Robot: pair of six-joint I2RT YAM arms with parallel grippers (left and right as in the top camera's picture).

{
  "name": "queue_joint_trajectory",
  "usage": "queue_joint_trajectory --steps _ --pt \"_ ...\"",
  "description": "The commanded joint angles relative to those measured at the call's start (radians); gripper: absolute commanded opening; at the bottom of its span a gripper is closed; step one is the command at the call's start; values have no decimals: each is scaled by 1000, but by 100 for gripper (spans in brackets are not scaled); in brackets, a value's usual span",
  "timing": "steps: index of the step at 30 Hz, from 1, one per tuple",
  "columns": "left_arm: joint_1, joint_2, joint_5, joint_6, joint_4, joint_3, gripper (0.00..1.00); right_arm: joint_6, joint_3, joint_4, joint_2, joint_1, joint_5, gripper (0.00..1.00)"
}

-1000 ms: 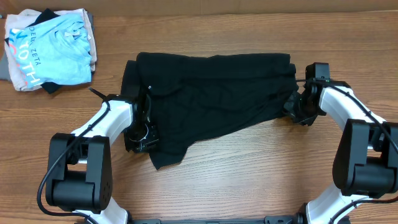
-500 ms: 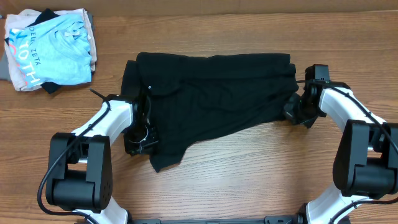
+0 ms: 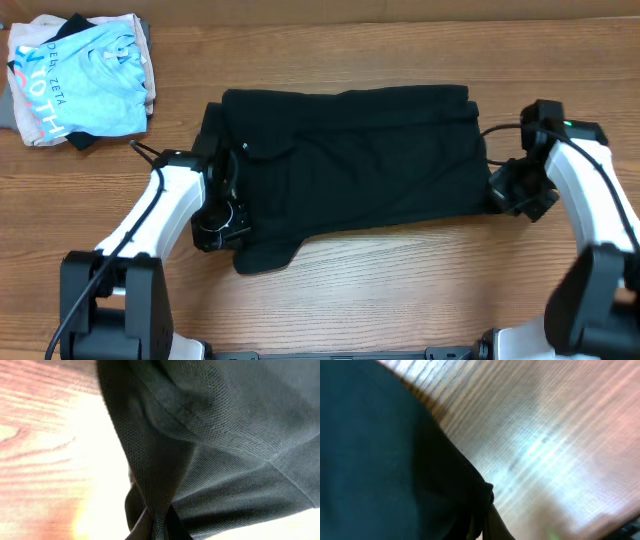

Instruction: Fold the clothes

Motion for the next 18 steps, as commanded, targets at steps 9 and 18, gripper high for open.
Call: queue_joint_trajectory --steps 9,18 --pt "-6 -25 26 -3 -141 20 4 105 -40 -107 -127 -7 73 4" --pt "-6 -42 31 -12 -237 9 4 185 -179 -97 -269 -7 113 4"
